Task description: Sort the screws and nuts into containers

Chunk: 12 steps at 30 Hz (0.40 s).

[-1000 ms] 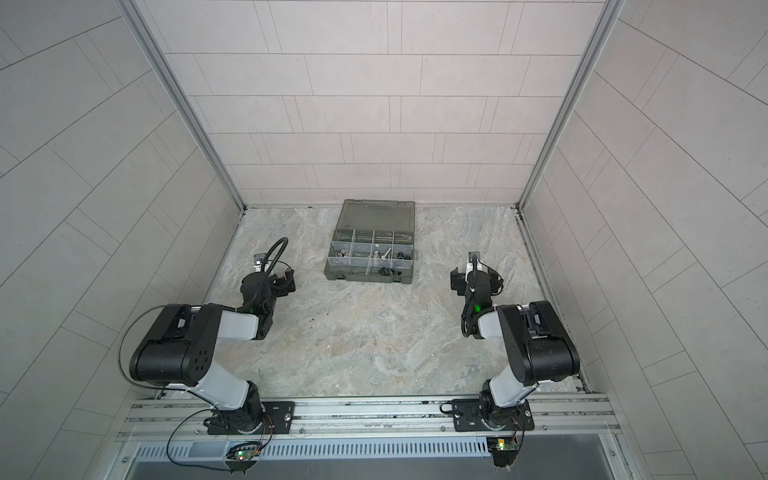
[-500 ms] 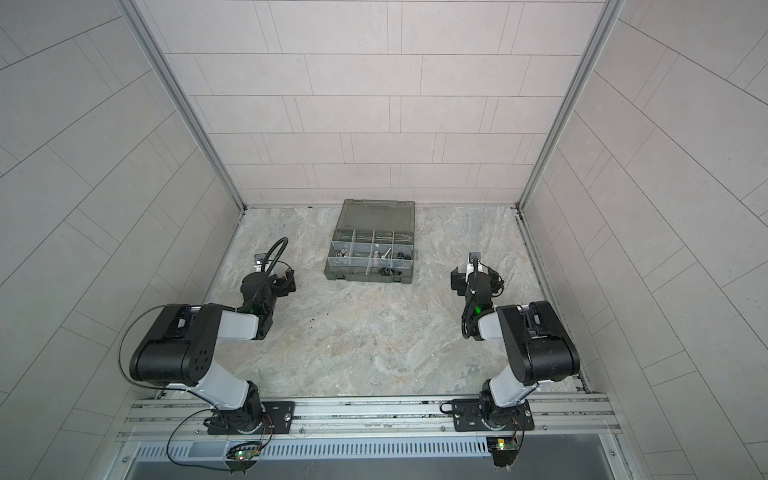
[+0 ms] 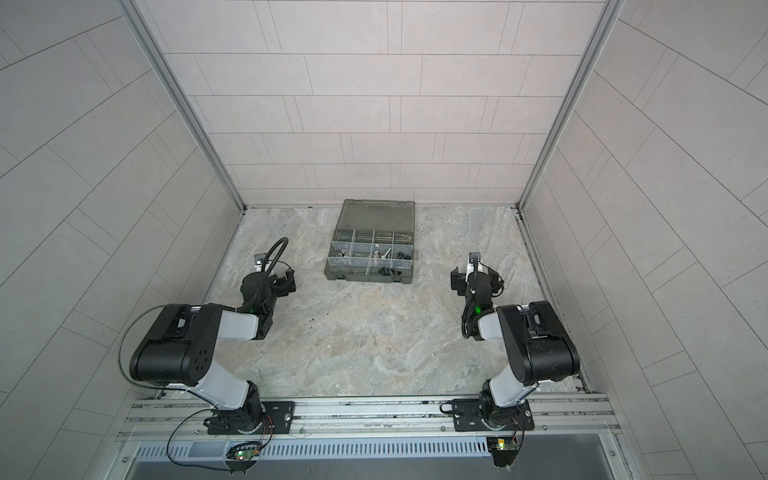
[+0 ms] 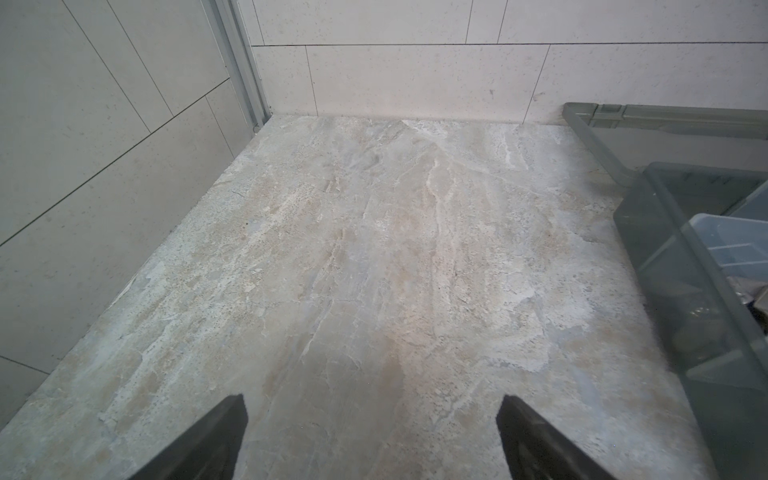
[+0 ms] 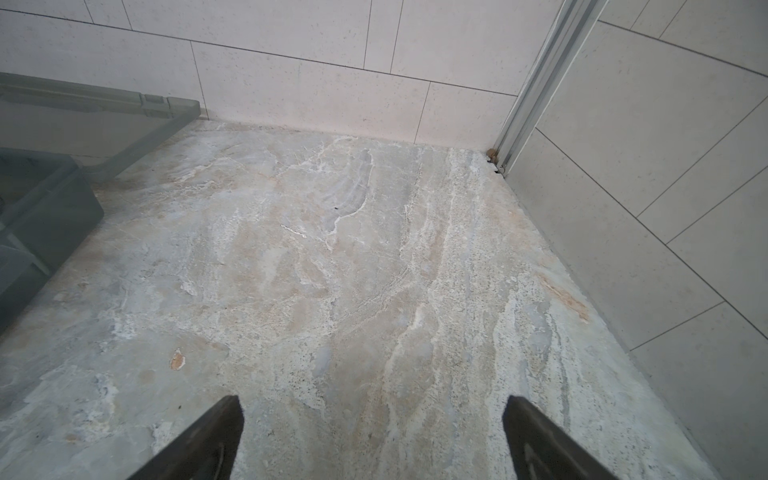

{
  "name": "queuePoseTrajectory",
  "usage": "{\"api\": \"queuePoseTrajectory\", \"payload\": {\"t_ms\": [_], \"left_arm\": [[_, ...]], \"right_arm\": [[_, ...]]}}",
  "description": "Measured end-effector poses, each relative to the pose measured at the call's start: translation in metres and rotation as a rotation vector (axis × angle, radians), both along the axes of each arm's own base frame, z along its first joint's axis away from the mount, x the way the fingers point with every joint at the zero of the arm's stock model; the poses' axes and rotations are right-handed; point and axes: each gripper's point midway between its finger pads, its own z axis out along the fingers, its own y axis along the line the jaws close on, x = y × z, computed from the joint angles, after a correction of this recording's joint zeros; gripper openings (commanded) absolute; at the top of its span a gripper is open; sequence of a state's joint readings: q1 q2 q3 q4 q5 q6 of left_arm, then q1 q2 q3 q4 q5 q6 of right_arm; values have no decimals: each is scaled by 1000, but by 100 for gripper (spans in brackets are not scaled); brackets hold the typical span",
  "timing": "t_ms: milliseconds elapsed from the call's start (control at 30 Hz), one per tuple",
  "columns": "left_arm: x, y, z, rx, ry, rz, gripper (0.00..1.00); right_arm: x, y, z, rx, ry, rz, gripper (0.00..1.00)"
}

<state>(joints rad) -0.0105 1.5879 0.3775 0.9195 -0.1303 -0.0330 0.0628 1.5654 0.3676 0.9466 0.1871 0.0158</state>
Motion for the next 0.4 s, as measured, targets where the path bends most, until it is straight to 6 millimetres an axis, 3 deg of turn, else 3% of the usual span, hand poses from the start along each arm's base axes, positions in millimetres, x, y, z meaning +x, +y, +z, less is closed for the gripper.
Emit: {"api": "queuePoseTrajectory", "payload": {"t_ms": [400], "left_arm": [[0, -1, 1, 6, -2, -6, 100]], "right_arm": [[0, 0, 0, 0, 0, 0, 99]]}}
